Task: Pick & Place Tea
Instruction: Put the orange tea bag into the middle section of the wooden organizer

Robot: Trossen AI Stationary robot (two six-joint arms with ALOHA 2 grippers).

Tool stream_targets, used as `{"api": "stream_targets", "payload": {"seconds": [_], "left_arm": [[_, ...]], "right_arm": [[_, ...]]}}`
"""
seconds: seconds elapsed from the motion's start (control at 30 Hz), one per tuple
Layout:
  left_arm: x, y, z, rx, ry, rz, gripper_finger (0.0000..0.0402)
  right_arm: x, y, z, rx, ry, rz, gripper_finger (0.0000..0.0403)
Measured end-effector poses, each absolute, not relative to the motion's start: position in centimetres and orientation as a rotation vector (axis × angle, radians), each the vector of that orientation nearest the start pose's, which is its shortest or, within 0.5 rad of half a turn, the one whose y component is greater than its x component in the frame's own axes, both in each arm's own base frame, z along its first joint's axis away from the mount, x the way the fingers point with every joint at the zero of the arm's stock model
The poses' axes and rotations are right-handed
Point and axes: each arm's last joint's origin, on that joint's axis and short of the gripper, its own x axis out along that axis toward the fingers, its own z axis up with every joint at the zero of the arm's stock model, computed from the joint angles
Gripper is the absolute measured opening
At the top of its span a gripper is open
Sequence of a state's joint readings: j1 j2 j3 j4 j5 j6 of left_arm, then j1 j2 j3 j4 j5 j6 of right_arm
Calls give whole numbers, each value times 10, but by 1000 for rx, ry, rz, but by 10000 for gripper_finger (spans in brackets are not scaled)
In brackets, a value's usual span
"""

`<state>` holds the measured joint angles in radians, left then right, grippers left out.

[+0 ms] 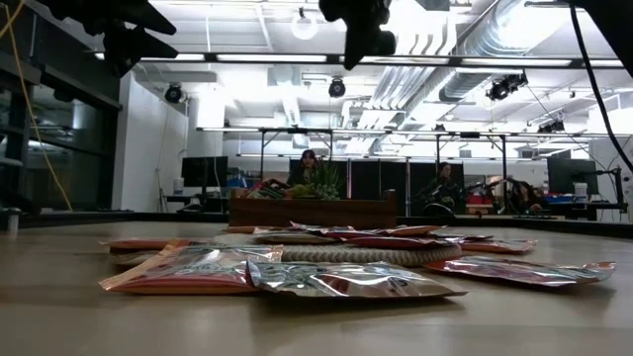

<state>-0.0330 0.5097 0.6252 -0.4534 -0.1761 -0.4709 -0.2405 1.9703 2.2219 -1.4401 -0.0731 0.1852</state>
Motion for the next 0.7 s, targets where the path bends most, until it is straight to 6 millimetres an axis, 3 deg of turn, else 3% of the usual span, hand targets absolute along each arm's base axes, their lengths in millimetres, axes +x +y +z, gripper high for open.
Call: {"api": "stream_targets", "payload": {"seconds": [0.3, 0.7], "left_arm": [[116, 1, 286, -425, 318, 222, 172], [116, 1, 286, -425, 317, 222, 172]], "right_arm": [[356, -78, 350, 455, 1275, -270, 0], [297, -60, 283, 724, 1029, -318, 0]]}}
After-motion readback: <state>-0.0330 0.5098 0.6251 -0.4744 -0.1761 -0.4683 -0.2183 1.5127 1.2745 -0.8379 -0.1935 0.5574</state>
